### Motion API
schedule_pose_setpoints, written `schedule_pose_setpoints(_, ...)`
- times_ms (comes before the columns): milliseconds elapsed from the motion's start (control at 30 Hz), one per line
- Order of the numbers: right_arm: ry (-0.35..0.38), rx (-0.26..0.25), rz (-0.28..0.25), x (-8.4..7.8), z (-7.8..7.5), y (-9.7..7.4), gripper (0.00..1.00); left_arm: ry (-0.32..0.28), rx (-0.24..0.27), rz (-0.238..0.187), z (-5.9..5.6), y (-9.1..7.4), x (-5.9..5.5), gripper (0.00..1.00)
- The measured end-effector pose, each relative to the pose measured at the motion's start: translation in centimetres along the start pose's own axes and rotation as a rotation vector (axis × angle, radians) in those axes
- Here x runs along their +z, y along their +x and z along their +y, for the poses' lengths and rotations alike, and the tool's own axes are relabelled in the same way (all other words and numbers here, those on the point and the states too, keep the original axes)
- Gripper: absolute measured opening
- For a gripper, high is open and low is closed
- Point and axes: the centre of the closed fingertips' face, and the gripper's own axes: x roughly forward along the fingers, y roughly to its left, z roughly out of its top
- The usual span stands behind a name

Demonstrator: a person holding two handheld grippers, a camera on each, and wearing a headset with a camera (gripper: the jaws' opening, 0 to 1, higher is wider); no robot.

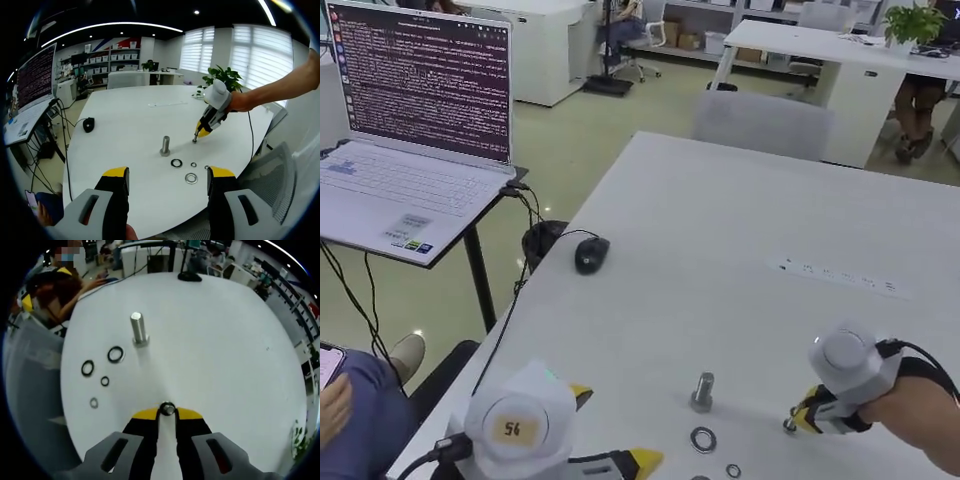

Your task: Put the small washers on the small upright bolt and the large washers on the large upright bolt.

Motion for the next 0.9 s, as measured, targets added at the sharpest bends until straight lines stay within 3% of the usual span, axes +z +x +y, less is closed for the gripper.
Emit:
schedule_pose_setpoints(333,0.037,0.021,0.026,-0.9,0.4,2.2,0.14,0.006,0.008,0.009,0.5,-0.5,-0.1,0.63)
schedule_pose_setpoints(567,0.060,0.010,0.003,-1.1,0.4,1.7,0.16,0.012,0.008,0.013,0.4,-0.5,-0.1,0.63)
schedule_pose_setpoints(733,0.116,-0.003,-0.015,-2.4,0.3,1.1,0.20,0.013,0.000,0.016,-0.1,-0.3,-0.3,0.63)
schedule_pose_setpoints(900,0.174,0.011,-0.040,-4.2,1.9,0.3,0.20,0.021,-0.015,0.020,-0.6,0.0,-0.3,0.63)
